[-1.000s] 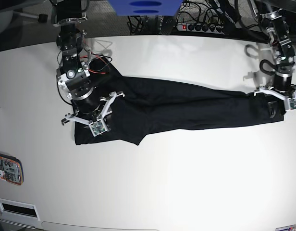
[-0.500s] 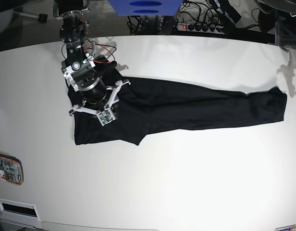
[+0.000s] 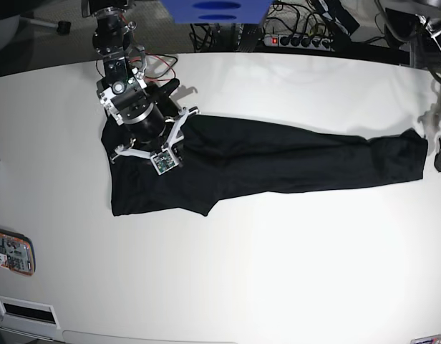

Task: Fold the T-shirt properly
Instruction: 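Grasp the strip end with the left gripper and lift it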

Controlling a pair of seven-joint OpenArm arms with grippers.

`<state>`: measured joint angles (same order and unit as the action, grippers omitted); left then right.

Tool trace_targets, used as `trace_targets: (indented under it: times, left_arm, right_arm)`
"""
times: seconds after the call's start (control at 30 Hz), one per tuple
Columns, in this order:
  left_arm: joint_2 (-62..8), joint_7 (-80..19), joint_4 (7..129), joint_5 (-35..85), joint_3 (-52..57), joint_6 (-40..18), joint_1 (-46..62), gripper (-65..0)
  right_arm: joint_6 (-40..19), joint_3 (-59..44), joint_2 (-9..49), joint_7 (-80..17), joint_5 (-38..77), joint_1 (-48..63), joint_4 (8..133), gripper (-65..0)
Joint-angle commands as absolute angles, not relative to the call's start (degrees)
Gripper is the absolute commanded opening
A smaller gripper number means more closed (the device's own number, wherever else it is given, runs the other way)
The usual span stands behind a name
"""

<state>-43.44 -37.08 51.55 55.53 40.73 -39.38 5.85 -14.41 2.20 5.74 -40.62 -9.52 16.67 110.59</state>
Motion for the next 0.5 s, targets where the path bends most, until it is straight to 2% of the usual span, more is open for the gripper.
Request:
trace_targets:
  times: [0.0, 0.13, 0.23, 0.47]
  left_arm:
    - [-45.58, -36.26, 51.21, 56.84, 41.19, -40.00, 5.67, -38.1]
    - [-45.58, -36.35, 51.03, 56.13, 41.10, -40.00, 5.93, -38.1]
    - [-44.97, -36.09, 49.19, 51.30, 41.10, -40.00, 5.67, -38.1]
    - [-40.31, -33.36, 42.42, 46.73, 41.10, -40.00, 1.45, -38.1]
  right_arm:
    - [-14.20, 1.80, 5.76, -38.73, -9.45, 16.04, 111.78, -51.1]
    - [-14.20, 1.63, 5.85, -37.23, -9.45, 16.04, 111.87, -51.1]
    - [-14.20, 1.63, 5.85, -36.62, -9.45, 16.04, 111.87, -51.1]
    - [-14.20, 1.63, 5.93, -35.21, -9.45, 16.75, 111.78, -51.1]
